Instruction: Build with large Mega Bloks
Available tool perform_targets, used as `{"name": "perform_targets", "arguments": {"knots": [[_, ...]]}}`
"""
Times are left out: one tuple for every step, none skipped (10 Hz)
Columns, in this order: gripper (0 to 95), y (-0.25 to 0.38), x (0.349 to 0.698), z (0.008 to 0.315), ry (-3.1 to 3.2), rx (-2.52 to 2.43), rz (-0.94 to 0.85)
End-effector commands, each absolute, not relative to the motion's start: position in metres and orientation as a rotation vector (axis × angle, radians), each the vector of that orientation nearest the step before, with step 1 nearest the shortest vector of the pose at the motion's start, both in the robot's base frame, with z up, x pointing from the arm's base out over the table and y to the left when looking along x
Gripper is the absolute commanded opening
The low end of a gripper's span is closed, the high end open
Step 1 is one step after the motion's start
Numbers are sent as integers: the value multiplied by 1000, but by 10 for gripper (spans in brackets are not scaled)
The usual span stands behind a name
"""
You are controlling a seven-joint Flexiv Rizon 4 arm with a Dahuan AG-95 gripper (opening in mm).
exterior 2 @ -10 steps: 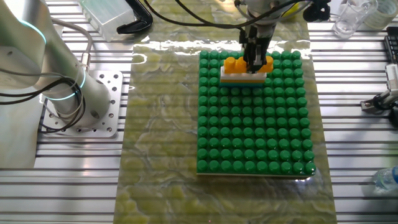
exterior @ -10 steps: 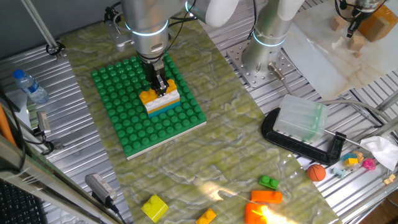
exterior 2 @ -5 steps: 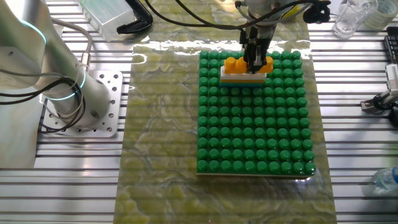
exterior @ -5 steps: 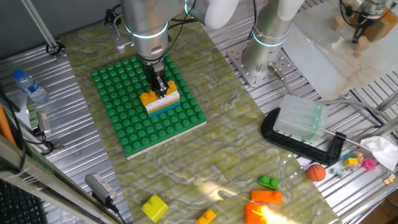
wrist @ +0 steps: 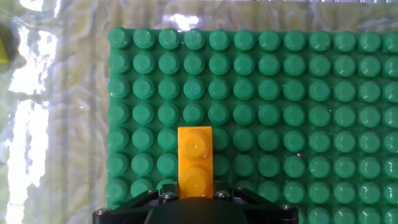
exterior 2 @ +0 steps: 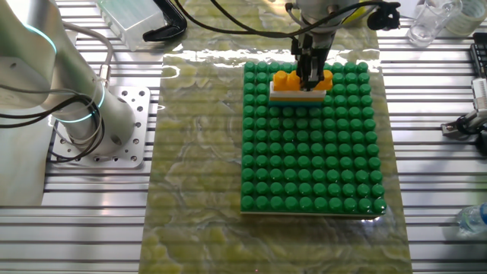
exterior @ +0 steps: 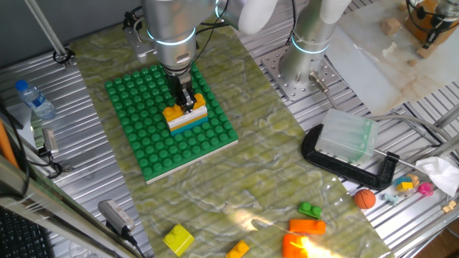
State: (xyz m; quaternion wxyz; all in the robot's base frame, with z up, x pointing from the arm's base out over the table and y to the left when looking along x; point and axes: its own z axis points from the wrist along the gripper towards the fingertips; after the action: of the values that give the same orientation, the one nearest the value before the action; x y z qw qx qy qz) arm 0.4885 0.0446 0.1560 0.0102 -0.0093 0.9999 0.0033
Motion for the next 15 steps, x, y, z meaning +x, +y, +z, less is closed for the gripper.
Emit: {"name": "perform_targets", "arguments": {"knots": [[0, 46, 488, 155, 3120, -22, 7], [0, 47, 489, 154, 3119, -15, 4], [0, 47, 489, 153, 3119, -9, 3], [0, 47, 489, 153, 3119, -8, 3], [0, 46, 488, 153, 3120, -9, 3], [0, 46, 487, 152, 3120, -11, 4], [0, 46, 487, 152, 3120, -11, 4], [0, 45, 486, 151, 3121, -6, 5], [0, 45, 486, 150, 3122, -3, 4], [0, 44, 486, 150, 3122, -3, 3], [0, 43, 488, 148, 3122, -1, 4], [0, 43, 489, 147, 3123, 3, 5], [0, 43, 490, 146, 3128, 8, 5], [0, 43, 489, 144, 3135, 13, 5], [0, 43, 488, 143, 3135, 9, 8]]}}
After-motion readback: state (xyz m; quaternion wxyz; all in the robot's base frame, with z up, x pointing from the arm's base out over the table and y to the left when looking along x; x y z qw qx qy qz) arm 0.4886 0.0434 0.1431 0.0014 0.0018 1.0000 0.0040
